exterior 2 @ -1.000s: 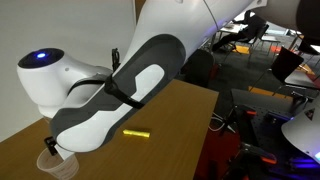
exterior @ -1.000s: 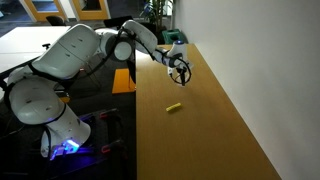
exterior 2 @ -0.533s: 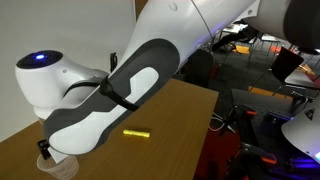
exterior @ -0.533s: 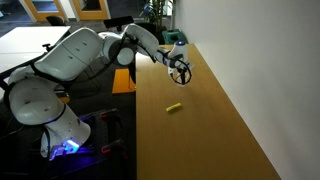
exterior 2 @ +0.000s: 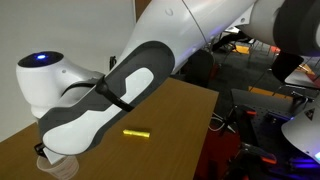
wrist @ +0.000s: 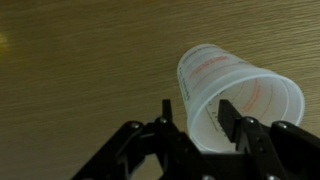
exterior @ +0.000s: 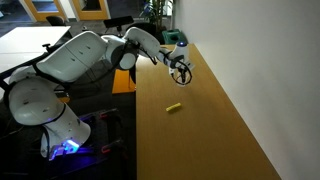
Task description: Move the cup closer to the marker
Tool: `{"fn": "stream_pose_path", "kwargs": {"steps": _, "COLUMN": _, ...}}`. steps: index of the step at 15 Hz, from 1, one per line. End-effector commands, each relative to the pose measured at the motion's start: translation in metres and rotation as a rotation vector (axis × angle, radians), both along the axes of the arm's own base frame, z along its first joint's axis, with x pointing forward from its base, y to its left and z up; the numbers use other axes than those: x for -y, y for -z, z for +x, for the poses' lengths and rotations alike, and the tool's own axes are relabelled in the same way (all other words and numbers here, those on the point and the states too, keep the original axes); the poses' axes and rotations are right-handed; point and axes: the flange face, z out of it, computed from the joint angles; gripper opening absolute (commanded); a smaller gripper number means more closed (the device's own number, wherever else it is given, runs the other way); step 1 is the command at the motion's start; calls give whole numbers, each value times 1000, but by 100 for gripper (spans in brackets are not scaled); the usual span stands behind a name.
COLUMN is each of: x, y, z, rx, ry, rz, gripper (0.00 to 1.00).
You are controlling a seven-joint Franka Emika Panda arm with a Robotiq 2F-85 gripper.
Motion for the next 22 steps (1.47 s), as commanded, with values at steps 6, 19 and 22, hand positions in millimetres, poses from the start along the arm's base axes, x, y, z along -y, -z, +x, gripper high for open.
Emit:
{"fn": "stream_pose_path", "kwargs": {"steps": 6, "x": -1, "y": 2, "z": 9, "rx": -17, "ry": -8, "rz": 32, "gripper": 0}}
{"fn": "stream_pose_path", "kwargs": {"steps": 19, "x": -6, "y": -58, "z": -3, "rx": -90, "ry": 34, "rz": -119, "gripper": 1}}
{"fn": "stream_pose_path", "kwargs": {"steps": 22, "x": 6, "y": -77, "z": -7, "rx": -88, "ry": 70, "rz": -134, "gripper": 1}}
